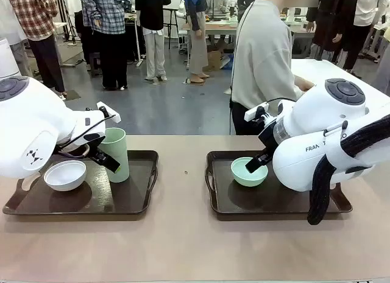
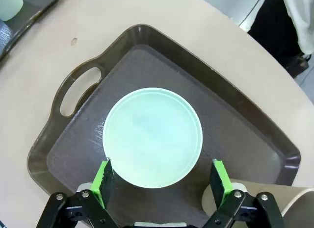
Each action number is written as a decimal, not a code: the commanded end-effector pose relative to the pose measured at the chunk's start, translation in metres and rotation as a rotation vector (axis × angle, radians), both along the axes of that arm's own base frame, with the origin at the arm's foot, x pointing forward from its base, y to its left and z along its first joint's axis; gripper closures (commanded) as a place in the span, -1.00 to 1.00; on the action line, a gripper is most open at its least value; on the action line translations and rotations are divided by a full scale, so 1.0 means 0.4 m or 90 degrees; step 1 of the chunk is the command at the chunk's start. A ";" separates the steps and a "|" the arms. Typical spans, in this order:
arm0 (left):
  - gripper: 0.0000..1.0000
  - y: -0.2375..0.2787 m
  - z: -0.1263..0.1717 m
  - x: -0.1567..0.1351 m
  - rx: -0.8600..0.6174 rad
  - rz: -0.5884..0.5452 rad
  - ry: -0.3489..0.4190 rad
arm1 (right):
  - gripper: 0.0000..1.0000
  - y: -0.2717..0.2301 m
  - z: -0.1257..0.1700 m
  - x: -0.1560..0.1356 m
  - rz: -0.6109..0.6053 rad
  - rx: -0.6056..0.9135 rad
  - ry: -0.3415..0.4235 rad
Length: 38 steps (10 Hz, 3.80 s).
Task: Set up a tray with a mat and arrange the tableware.
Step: Pick up the Picnic Bowl and Reusable plastic cup from the Handle tray in front of the human's position and hold them in the air.
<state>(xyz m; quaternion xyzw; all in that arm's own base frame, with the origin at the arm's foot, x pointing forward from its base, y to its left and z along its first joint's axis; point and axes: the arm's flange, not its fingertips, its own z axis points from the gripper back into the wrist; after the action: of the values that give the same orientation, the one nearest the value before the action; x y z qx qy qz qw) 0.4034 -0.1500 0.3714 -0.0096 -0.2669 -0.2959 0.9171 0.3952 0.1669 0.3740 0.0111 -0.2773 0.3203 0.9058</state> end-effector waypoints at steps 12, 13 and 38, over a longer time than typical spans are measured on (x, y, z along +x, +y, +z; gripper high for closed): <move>-1.00 0.000 0.000 0.000 0.000 0.000 0.000 | -1.00 0.000 0.000 0.000 0.000 0.000 0.000; -1.00 0.000 0.000 0.000 0.000 0.000 0.000 | -1.00 0.000 0.000 0.000 0.000 0.000 0.000; -1.00 0.306 0.286 -0.228 -0.346 -0.012 0.272 | -1.00 -0.570 0.314 -0.228 -0.110 0.373 0.384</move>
<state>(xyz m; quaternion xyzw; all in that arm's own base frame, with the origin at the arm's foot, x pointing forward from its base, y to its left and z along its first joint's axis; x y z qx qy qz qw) 0.3105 -0.0334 0.4977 -0.2546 -0.1439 -0.2167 0.9314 0.2938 -0.0547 0.5039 0.2836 -0.0752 0.1441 0.9451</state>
